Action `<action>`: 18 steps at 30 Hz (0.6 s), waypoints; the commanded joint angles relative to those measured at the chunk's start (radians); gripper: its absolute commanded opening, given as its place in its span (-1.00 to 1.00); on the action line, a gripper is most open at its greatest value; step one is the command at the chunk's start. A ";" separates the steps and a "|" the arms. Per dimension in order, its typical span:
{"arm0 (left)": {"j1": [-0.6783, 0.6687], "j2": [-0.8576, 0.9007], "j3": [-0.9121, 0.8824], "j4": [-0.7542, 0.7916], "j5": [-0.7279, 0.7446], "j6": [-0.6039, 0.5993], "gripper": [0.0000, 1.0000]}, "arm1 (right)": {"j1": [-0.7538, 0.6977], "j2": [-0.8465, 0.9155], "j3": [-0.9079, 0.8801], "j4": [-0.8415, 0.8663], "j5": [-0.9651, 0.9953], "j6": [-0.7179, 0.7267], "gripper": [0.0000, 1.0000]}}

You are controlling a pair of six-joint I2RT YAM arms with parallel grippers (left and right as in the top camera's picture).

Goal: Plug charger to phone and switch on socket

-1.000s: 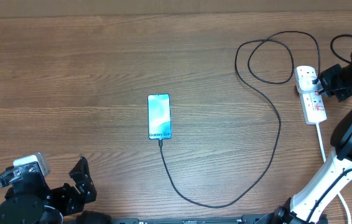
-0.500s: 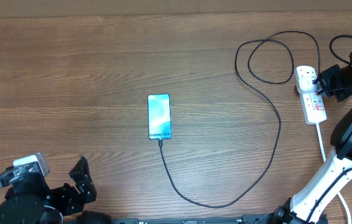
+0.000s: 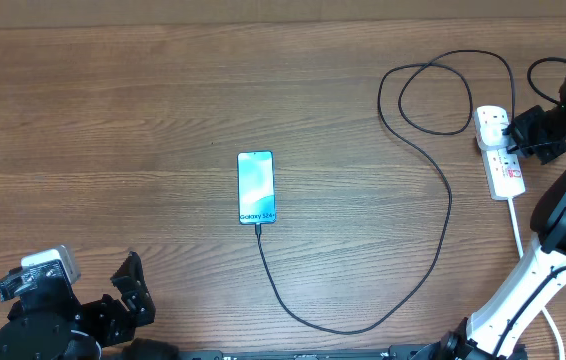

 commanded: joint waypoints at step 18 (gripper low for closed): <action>0.063 -0.082 -0.002 0.001 -0.017 -0.013 1.00 | -0.053 -0.263 0.166 -0.187 0.022 -0.027 -0.92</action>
